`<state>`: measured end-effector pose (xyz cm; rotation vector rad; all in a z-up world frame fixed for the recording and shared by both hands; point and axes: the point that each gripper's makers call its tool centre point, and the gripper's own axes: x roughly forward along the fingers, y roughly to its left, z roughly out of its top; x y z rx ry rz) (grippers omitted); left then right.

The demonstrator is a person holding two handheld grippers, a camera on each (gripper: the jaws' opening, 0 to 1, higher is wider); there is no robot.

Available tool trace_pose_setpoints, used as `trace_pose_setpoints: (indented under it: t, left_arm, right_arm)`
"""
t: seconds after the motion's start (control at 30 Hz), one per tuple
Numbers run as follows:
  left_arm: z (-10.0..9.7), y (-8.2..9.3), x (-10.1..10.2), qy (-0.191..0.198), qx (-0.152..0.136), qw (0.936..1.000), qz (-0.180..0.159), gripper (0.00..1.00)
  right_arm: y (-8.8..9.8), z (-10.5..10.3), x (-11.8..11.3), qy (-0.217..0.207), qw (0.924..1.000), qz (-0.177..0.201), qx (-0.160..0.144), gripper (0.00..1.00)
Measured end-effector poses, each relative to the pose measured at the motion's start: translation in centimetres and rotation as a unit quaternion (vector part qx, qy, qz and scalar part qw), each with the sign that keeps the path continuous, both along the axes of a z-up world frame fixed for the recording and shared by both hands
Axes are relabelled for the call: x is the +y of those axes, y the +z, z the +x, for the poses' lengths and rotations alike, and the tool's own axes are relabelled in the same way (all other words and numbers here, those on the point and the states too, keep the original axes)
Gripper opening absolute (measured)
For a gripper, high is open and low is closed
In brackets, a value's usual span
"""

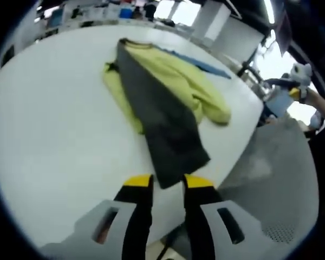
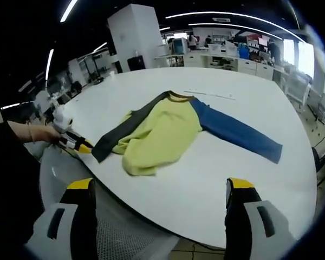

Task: Fold the garment on the visible template until the final outline fits inside the template.

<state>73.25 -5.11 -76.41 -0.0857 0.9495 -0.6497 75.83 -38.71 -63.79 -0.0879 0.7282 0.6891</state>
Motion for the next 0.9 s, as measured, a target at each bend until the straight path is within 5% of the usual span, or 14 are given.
trace_pose_setpoints:
  t: [0.2, 0.33, 0.57, 0.9]
  left_arm:
    - [0.2, -0.2, -0.1, -0.006, 0.003, 1.0, 0.003, 0.12]
    - [0.1, -0.5, 0.0, -0.015, 0.007, 0.9998, 0.009, 0.0]
    - [0.4, -0.4, 0.2, -0.013, 0.005, 0.9999, 0.011, 0.0]
    - [2.1, 3.1, 2.8, 0.014, -0.036, 0.9993, 0.006, 0.0]
  right_arm:
    - [0.0, 0.3, 0.1, 0.0, 1.0, 0.0, -0.001, 1.0]
    - [0.0, 0.3, 0.2, -0.001, 1.0, 0.0, -0.001, 1.0]
    - [0.0, 0.4, 0.2, -0.003, 1.0, 0.0, 0.0, 1.0]
    - [-0.1, 0.4, 0.3, -0.004, 1.0, -0.004, -0.004, 1.0]
